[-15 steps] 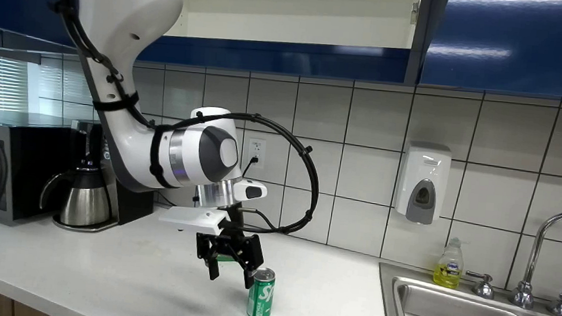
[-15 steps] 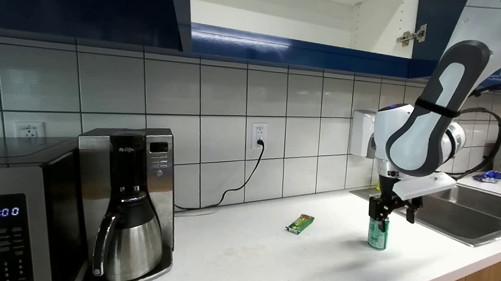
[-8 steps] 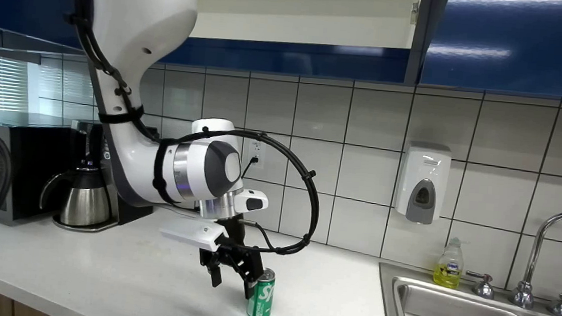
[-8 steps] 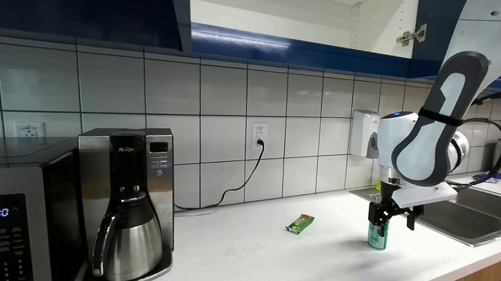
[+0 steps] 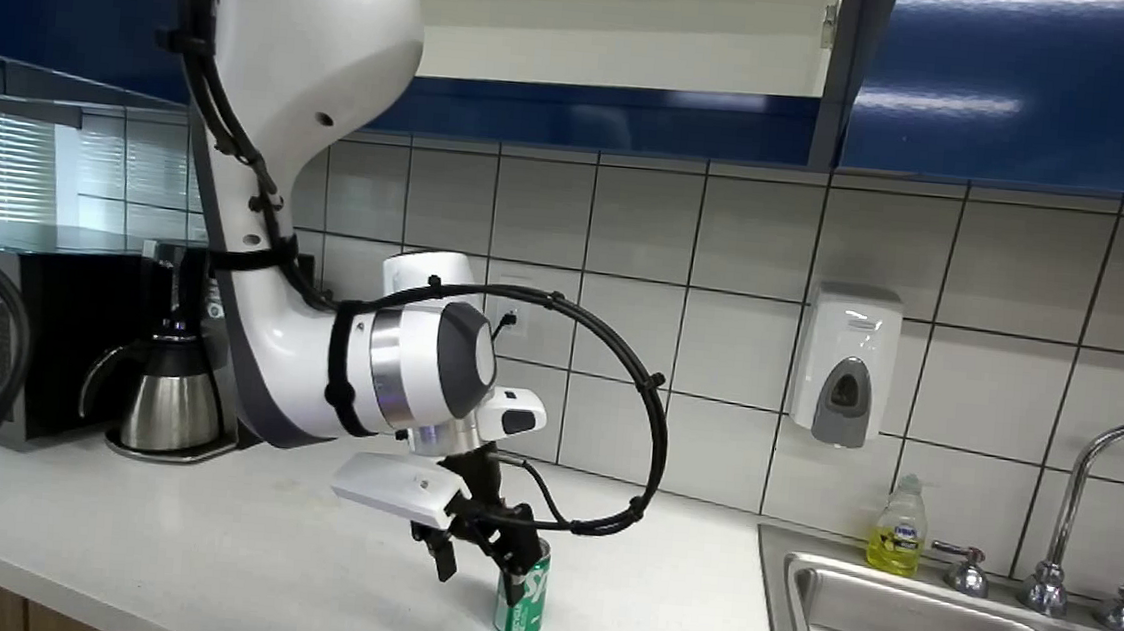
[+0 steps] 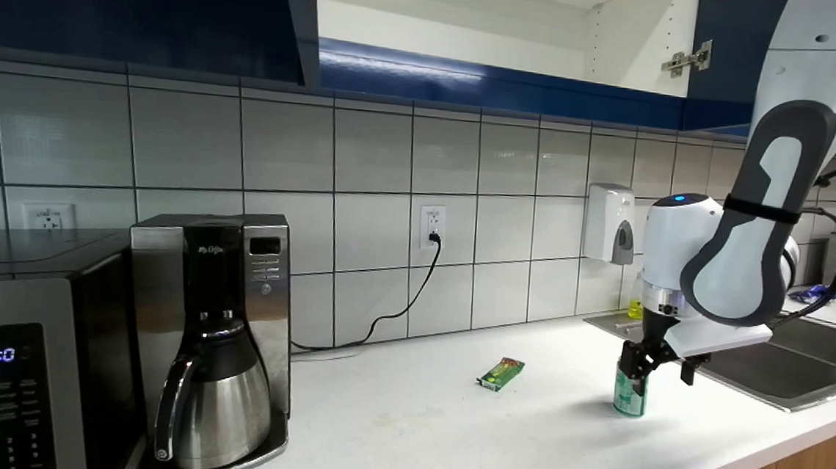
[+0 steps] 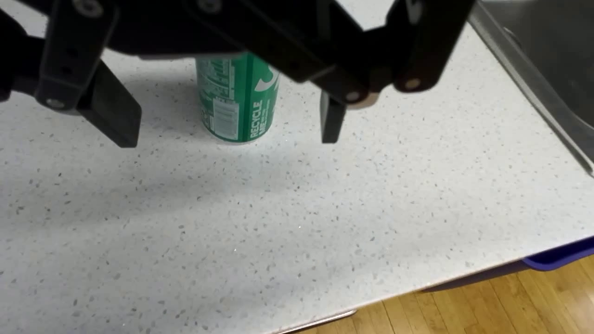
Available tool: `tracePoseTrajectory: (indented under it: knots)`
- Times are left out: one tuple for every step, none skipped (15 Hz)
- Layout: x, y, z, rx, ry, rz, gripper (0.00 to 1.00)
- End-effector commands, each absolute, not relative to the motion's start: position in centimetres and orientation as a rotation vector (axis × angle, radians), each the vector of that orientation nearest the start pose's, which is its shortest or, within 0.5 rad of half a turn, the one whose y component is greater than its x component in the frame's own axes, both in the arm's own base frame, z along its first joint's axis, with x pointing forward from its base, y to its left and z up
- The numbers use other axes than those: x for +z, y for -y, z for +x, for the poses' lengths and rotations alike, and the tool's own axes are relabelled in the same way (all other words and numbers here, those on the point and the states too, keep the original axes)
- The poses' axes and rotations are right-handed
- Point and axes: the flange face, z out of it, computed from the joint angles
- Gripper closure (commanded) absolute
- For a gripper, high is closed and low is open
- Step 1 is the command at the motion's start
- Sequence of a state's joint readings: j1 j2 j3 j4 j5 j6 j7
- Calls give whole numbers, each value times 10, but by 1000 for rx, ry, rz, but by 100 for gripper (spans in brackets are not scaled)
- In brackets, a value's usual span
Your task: Pick up the canned drink and put it in the shelf
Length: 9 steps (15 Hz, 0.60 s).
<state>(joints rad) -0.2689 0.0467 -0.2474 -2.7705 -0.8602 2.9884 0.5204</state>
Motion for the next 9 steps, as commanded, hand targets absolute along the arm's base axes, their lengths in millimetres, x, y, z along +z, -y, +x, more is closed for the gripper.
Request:
tracePoseTrajectory:
  knots:
    - [215,157,365,-348,-346,-3339,0]
    - [216,160,367,-362,-351,-3341,0]
    - [216,162,368,-376,-361,-3342,0]
    - [215,165,369,-382,-364,-3343,0]
    - [215,166,370,-388,-369,-3344,0]
    - [214,168,370,-392,-371,-3347,0]
    - [212,169,371,-396,-372,-3350,0]
    - [212,170,372,-404,-375,-3351,0]
    - [211,171,374,-411,-377,-3353,0]
